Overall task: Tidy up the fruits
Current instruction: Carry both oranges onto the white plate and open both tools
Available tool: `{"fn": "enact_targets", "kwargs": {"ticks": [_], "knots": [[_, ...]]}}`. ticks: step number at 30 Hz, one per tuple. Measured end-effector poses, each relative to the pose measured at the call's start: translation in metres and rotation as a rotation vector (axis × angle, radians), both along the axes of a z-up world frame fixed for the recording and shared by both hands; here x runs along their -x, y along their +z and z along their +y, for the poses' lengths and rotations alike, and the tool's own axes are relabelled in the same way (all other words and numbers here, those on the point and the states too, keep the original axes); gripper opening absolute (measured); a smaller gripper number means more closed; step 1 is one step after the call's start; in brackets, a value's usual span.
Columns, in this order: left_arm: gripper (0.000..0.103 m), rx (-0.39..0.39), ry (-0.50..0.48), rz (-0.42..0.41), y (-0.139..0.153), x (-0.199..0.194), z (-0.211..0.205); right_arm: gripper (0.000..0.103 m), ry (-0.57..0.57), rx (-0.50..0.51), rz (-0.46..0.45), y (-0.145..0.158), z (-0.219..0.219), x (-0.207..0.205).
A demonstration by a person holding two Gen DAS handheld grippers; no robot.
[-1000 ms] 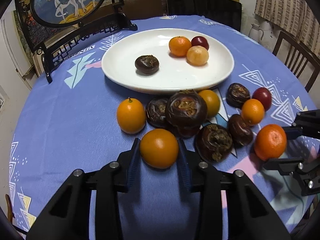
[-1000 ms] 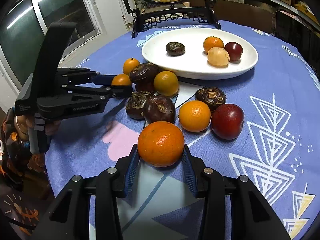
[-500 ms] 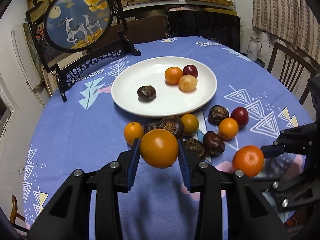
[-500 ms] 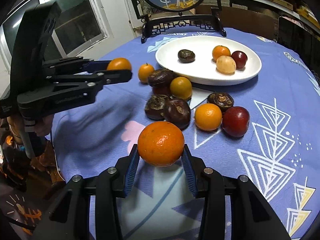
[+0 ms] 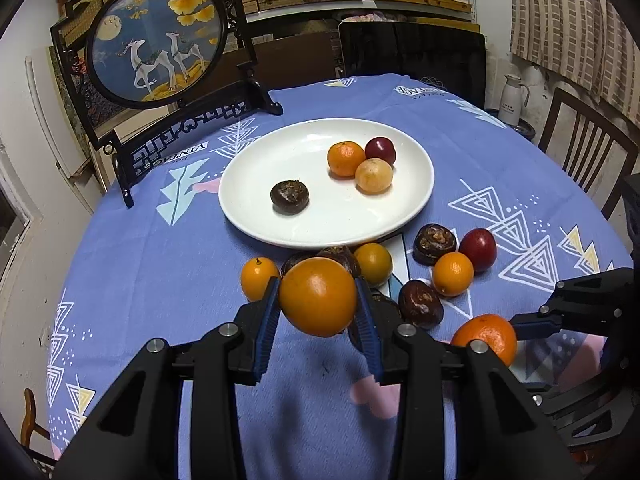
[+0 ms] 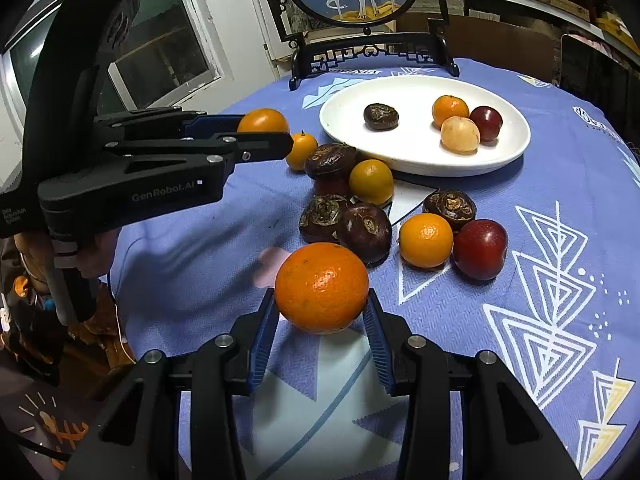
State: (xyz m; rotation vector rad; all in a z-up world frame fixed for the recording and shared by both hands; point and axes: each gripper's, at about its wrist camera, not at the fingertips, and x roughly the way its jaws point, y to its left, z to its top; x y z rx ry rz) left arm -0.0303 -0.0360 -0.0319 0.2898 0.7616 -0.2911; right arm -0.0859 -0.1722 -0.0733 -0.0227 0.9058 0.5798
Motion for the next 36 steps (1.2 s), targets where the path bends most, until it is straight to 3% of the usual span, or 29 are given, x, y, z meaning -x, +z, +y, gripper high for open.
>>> {"fn": "enact_targets", "kwargs": {"ticks": [12, 25, 36], "knots": [[0.036, 0.011, -0.004, 0.011, 0.000, -0.016, -0.001, 0.043, 0.009, -0.001, 0.006, -0.002, 0.000, -0.014], [0.036, 0.039, 0.042, -0.066, 0.037, -0.065, 0.004, 0.043, -0.073, 0.000, -0.149, 0.058, -0.019, -0.062], [0.036, 0.031, 0.084, -0.026, 0.022, -0.114, -0.009, 0.043, -0.108, -0.021, -0.175, 0.066, -0.015, -0.120]]}}
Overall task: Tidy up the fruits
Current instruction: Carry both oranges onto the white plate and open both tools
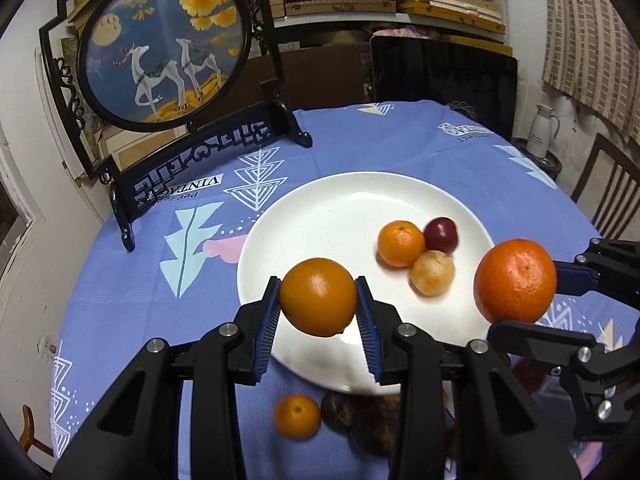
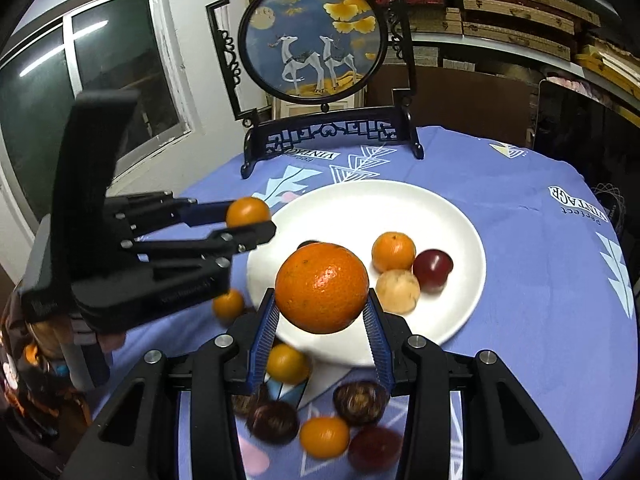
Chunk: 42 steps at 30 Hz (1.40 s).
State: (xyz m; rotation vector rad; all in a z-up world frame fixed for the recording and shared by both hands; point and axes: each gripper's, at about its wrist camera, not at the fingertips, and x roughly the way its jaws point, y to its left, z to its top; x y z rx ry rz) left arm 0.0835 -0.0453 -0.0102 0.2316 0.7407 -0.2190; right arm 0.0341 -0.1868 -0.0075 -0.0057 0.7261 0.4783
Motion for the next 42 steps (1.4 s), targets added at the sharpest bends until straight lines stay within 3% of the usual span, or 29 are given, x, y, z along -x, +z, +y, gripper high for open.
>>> {"fn": "enact_targets", "kwargs": {"ticks": [13, 38, 39, 40, 42], "knots": [[0.036, -0.035, 0.039, 0.051, -0.022, -0.049, -0.004, 0.044, -0.025, 0.009, 0.045, -0.018, 0.003, -0.049], [0.037, -0.024, 0.093, 0.113, -0.045, -0.091, 0.001, 0.045, -0.050, 0.056, 0.083, -0.036, 0.014, -0.079], [0.043, -0.020, 0.093, 0.113, -0.044, -0.092, 0.002, 0.048, -0.066, 0.070, 0.073, -0.035, 0.013, -0.080], [0.046, -0.009, 0.097, 0.112, -0.043, -0.092, 0.003, 0.057, -0.076, 0.076, 0.065, -0.034, 0.013, -0.079], [0.051, 0.003, 0.102, 0.100, -0.040, -0.089, 0.006, 0.060, -0.099, 0.073, 0.032, -0.030, 0.008, -0.074]]}}
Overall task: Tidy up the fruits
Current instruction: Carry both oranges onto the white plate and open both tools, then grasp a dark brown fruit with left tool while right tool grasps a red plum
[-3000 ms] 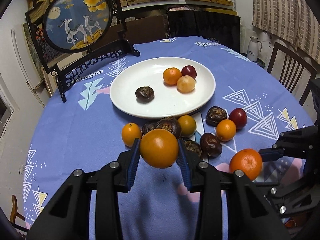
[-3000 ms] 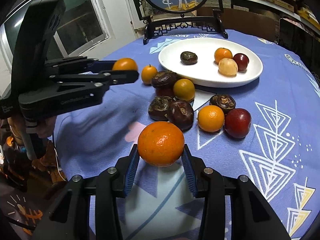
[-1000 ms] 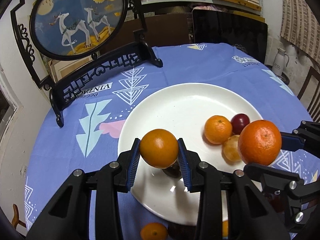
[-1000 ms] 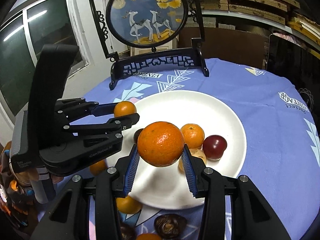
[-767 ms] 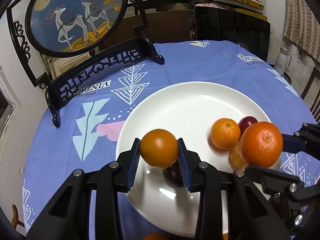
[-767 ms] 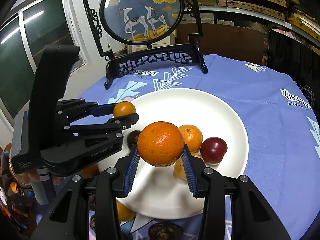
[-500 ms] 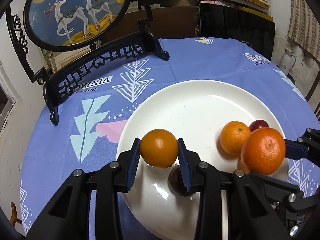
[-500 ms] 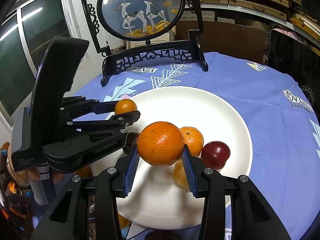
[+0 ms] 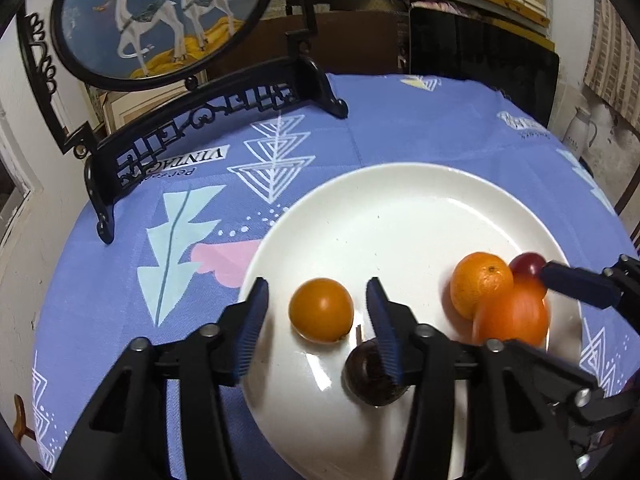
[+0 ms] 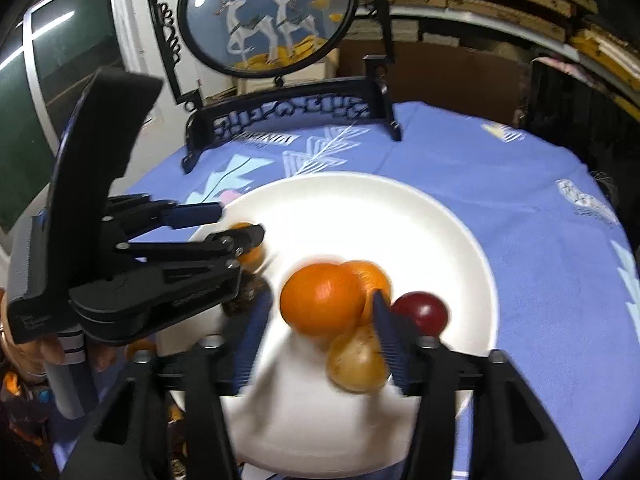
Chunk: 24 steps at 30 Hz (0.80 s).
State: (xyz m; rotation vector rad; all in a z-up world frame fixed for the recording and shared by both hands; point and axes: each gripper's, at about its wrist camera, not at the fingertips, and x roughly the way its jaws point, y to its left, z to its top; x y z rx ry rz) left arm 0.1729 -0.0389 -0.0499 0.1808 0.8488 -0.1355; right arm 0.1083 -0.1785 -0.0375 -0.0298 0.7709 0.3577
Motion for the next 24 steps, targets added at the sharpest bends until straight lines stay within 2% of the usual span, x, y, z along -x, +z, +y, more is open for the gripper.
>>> {"fn": "enact_targets", "kwargs": {"ticks": [4, 7, 9, 12, 17, 20, 24], "knots": [[0.054, 0.014, 0.001, -0.018, 0.006, 0.011, 0.008, 0.064, -0.017, -0.032, -0.008, 0.005, -0.011, 0.011], [0.064, 0.008, -0.003, -0.051, 0.012, 0.028, 0.015, 0.069, -0.040, -0.056, -0.001, 0.004, -0.022, 0.024], [0.075, -0.018, -0.007, -0.084, 0.014, 0.043, 0.019, 0.069, -0.042, -0.063, 0.010, 0.001, -0.030, 0.038], [0.077, -0.024, -0.008, -0.094, 0.016, 0.066, 0.030, 0.069, -0.041, -0.054, 0.018, -0.003, -0.037, 0.060], [0.079, 0.030, 0.002, -0.075, 0.020, 0.102, 0.052, 0.069, -0.015, -0.025, 0.021, -0.007, -0.042, 0.104], [0.083, 0.040, -0.006, -0.075, 0.019, 0.128, 0.060, 0.069, 0.021, 0.021, 0.014, -0.012, -0.044, 0.133], [0.084, 0.040, -0.053, -0.058, 0.012, 0.158, 0.058, 0.069, 0.075, 0.098, 0.028, -0.023, -0.042, 0.157]]}}
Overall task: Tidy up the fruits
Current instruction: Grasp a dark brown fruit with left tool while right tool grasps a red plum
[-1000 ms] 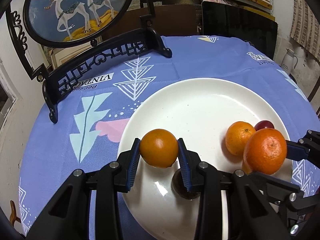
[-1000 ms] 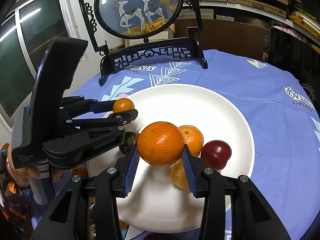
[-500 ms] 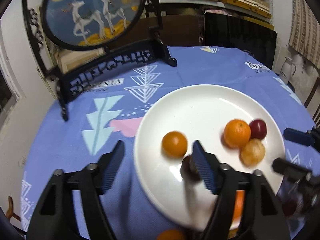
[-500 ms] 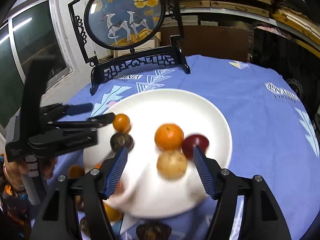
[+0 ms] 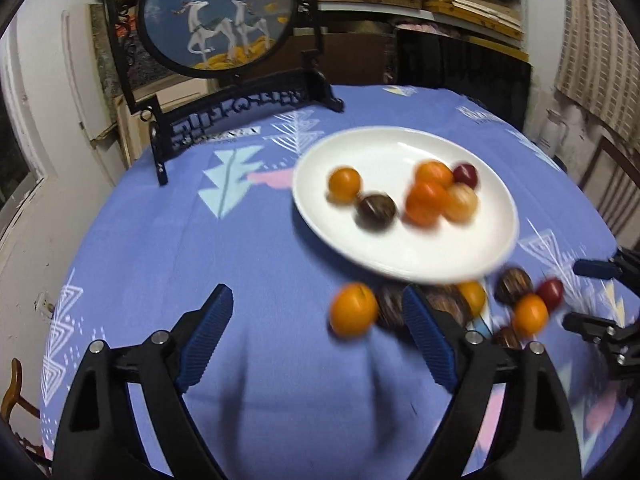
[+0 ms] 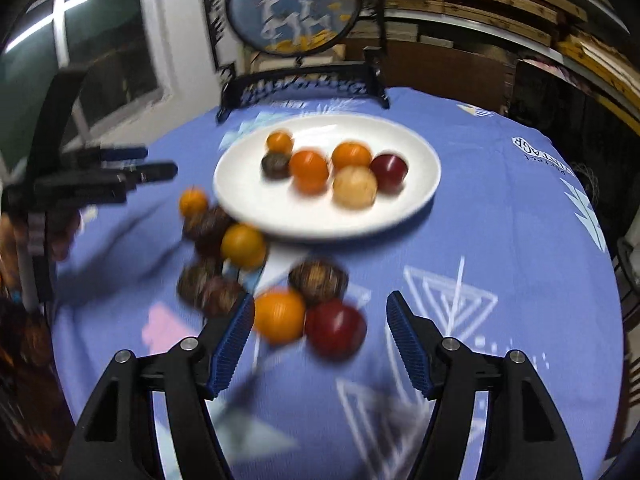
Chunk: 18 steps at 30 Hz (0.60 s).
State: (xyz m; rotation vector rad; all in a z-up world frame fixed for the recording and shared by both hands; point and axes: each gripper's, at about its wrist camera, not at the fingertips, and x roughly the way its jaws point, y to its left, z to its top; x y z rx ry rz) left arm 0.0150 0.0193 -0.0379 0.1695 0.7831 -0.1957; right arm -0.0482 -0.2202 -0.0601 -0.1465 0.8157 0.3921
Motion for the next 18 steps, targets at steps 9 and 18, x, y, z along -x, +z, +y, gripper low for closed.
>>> {"fn": "enact_targets", "kwargs": {"ticks": [9, 18], "knots": [[0.087, -0.079, -0.181, 0.059, -0.032, 0.046, -0.036, 0.069, 0.023, 0.069, 0.047, -0.024, 0.003, 0.003], [0.087, -0.107, -0.258, 0.125, -0.056, 0.034, -0.071, 0.059, 0.037, 0.092, 0.091, -0.033, 0.010, -0.011]]}}
